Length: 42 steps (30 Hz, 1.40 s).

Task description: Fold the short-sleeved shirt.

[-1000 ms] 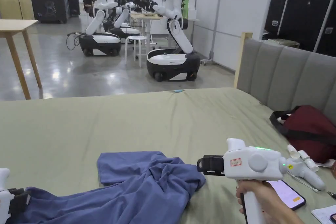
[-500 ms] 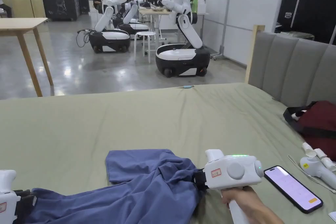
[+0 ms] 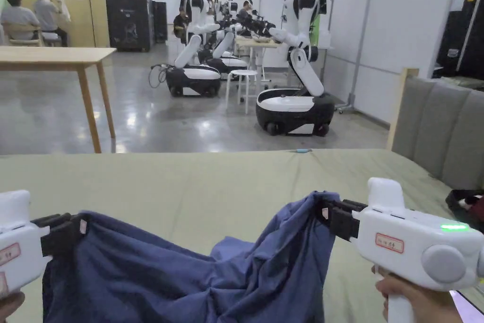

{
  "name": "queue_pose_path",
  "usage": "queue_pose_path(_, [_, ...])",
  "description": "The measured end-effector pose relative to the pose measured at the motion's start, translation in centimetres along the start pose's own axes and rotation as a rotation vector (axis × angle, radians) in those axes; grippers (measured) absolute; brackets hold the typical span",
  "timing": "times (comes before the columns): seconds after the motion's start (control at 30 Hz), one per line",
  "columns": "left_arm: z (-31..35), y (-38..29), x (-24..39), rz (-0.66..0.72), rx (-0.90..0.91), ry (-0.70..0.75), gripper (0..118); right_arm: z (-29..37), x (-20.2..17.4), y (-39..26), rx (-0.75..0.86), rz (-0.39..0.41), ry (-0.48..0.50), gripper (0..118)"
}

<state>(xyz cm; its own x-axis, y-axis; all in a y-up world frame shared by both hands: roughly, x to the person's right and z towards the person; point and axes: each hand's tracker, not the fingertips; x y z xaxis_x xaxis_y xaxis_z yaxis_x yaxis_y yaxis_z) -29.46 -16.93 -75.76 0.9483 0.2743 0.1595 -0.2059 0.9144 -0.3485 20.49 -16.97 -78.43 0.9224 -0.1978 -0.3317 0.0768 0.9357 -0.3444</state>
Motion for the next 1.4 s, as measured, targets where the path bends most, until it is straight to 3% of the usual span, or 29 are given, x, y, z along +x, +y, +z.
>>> queue_pose_path(0.07, [0.5, 3.2, 1.1, -0.065, 0.035, 0.056, 4, -1.2, -1.3, 2.8, 0.003, 0.059, -0.028, 11])
queue_pose_path(0.17, [1.5, 9.1, 2.0, -0.087, 0.12, 0.016, 4, -1.6, -3.8, 7.5, 0.059, 0.158, -0.059, 11])
queue_pose_path(0.23, [2.2, 13.7, 2.7, -0.116, 0.174, 0.041, 4, -2.0, -5.1, 11.7, 0.097, 0.17, -0.046, 11])
queue_pose_path(0.37, [3.2, 21.8, 3.1, -0.13, 0.273, 0.072, 4, -2.1, -7.5, 19.7, 0.213, 0.216, -0.11, 11])
queue_pose_path(0.6, [2.2, 32.3, 3.3, -0.197, 0.357, 0.196, 4, -4.5, -9.5, 32.7, 0.25, 0.191, -0.234, 11])
queue_pose_path(0.7, [0.7, 34.2, 2.7, -0.191, 0.37, 0.214, 4, -5.9, -9.3, 36.0, 0.233, 0.197, -0.24, 11])
queue_pose_path(0.9, [-3.3, 34.9, 2.1, -0.242, 0.363, 0.228, 4, -9.3, -9.4, 36.5, 0.206, 0.205, -0.261, 11])
queue_pose_path(1.07, [-6.6, 33.9, 2.0, -0.224, 0.36, 0.198, 4, -13.0, -8.1, 34.7, 0.209, 0.151, -0.231, 11])
queue_pose_path(1.27, [-11.3, 29.2, 0.7, -0.251, 0.284, 0.19, 4, -17.6, -5.8, 29.6, 0.155, 0.144, -0.209, 11])
queue_pose_path(1.4, [-14.2, 24.9, -1.1, -0.185, 0.239, 0.165, 4, -20.2, -3.9, 25.0, 0.119, 0.116, -0.182, 11])
